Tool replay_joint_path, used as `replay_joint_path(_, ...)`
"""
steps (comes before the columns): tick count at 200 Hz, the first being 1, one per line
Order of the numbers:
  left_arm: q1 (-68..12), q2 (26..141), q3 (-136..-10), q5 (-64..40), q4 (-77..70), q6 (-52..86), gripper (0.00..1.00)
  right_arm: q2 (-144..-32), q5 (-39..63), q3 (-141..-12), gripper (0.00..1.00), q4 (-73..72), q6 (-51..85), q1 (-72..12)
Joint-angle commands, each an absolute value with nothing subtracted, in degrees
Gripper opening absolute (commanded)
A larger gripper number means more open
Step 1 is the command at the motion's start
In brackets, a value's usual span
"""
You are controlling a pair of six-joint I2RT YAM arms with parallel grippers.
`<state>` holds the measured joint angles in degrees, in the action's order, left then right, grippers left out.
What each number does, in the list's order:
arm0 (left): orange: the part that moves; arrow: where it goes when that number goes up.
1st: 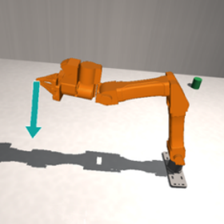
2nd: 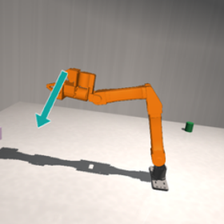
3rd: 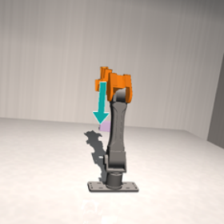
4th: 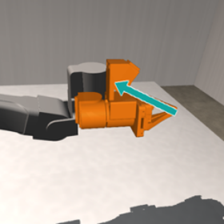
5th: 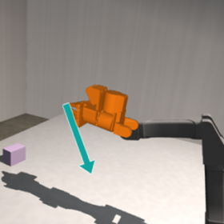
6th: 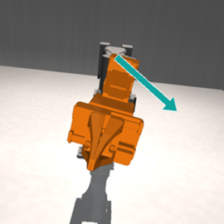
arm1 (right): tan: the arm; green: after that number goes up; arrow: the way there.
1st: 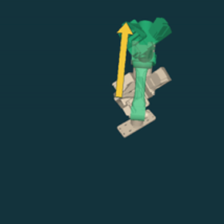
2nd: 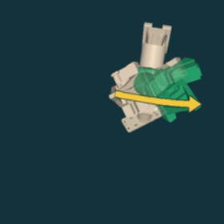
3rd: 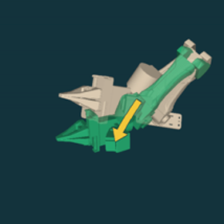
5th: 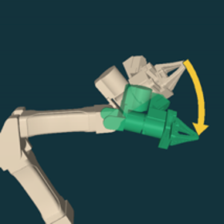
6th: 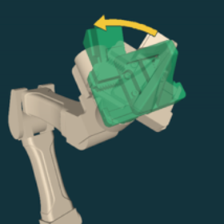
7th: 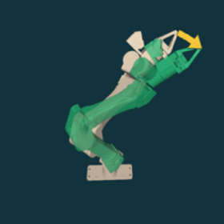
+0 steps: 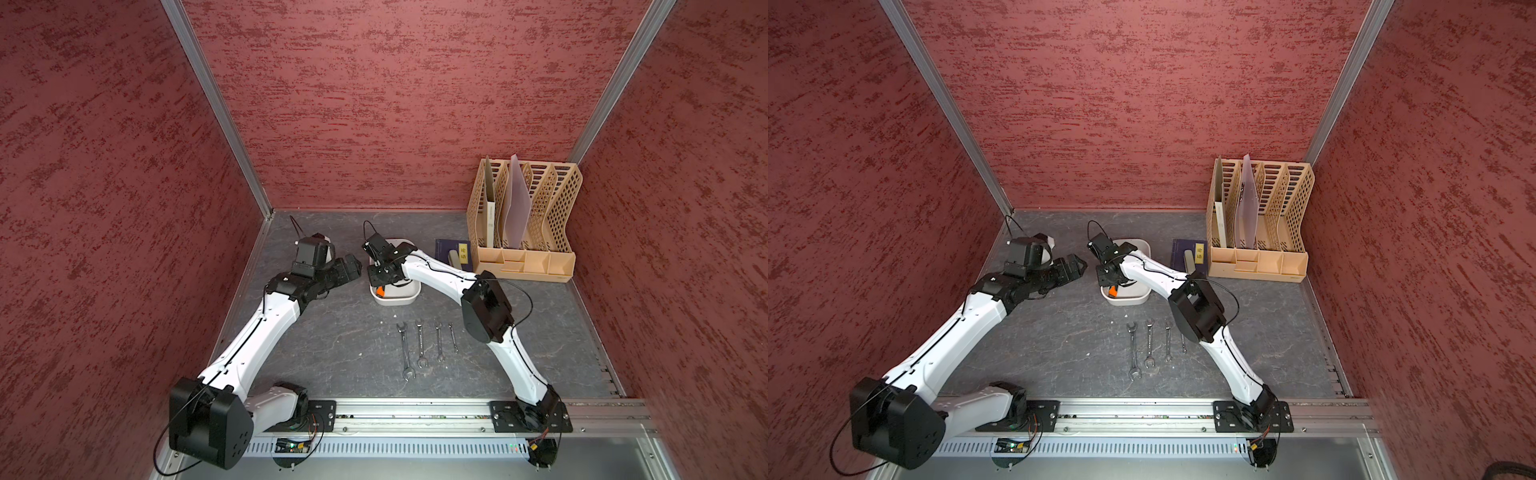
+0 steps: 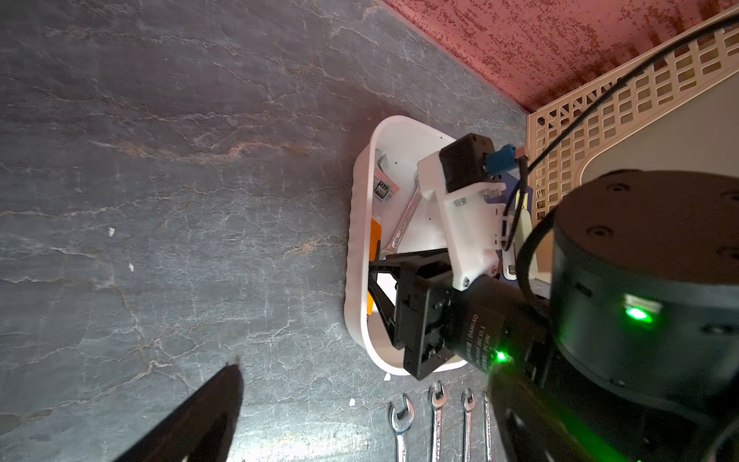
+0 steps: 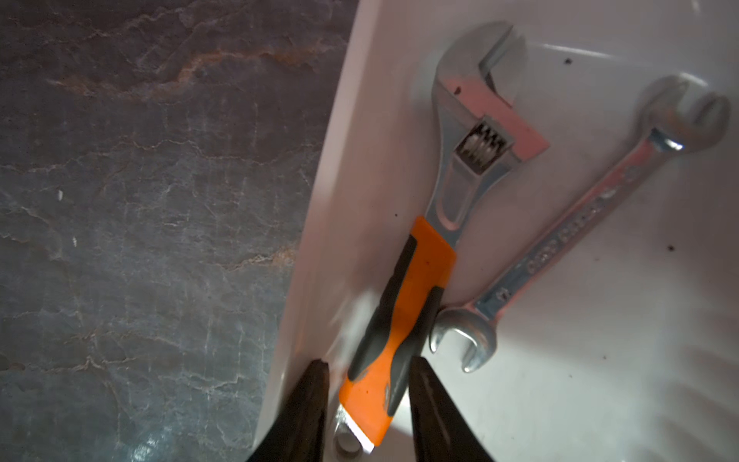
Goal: Take out the wrench from the storage box
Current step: Pick up the wrench from the storage box.
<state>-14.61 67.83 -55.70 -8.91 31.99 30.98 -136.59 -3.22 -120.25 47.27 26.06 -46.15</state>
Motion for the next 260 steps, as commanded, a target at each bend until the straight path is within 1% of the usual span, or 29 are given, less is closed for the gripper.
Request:
replay_joint_path(1, -14.0, 67.6, -55.6, -8.8, 31.9, 29.6, 1.00, -138.3, -7.5, -123.8, 0.38, 49.6, 25.1, -45.9)
replay_joint_path(61, -13.7, 68.3, -55.6, -9.1, 31.7, 29.7, 1.00, -140.3, -10.1, -124.3, 0.38, 47.5, 26.0, -45.1)
replay_joint_path(83, -13.7, 68.6, -55.6, -9.1, 31.7, 29.7, 1.00, -141.4, -10.1, -124.8, 0.40, 46.1, 26.5, -44.9)
replay_joint_path(116, -13.6, 68.7, -55.6, -9.0, 31.8, 29.7, 1.00, -144.4, -10.7, -127.3, 0.41, 46.6, 26.5, -44.8)
replay_joint_path(175, -13.4, 69.0, -55.6, -9.2, 31.6, 29.8, 1.00, -146.6, -14.6, -126.5, 0.40, 48.1, 24.7, -44.4)
replay_joint_path(190, -13.2, 69.1, -55.6, -9.2, 31.6, 29.8, 1.00, -147.2, -14.6, -126.4, 0.38, 48.1, 24.7, -44.4)
replay_joint_path(198, -13.1, 69.1, -55.6, -9.2, 31.6, 29.8, 1.00, -147.6, -14.4, -126.4, 0.35, 48.0, 24.9, -44.3)
replay_joint_path(220, -12.9, 69.0, -55.6, -8.9, 31.7, 29.7, 1.00, -148.0, -13.6, -125.9, 0.22, 48.1, 26.1, -44.3)
replay_joint_path(238, -12.9, 69.0, -55.5, -8.8, 31.7, 29.7, 1.00, -147.4, -13.5, -124.8, 0.15, 47.6, 27.3, -44.3)
replay_joint_path(260, -12.7, 69.2, -55.6, -8.9, 31.6, 29.7, 1.00, -145.9, -13.6, -123.4, 0.11, 46.8, 28.7, -44.0)
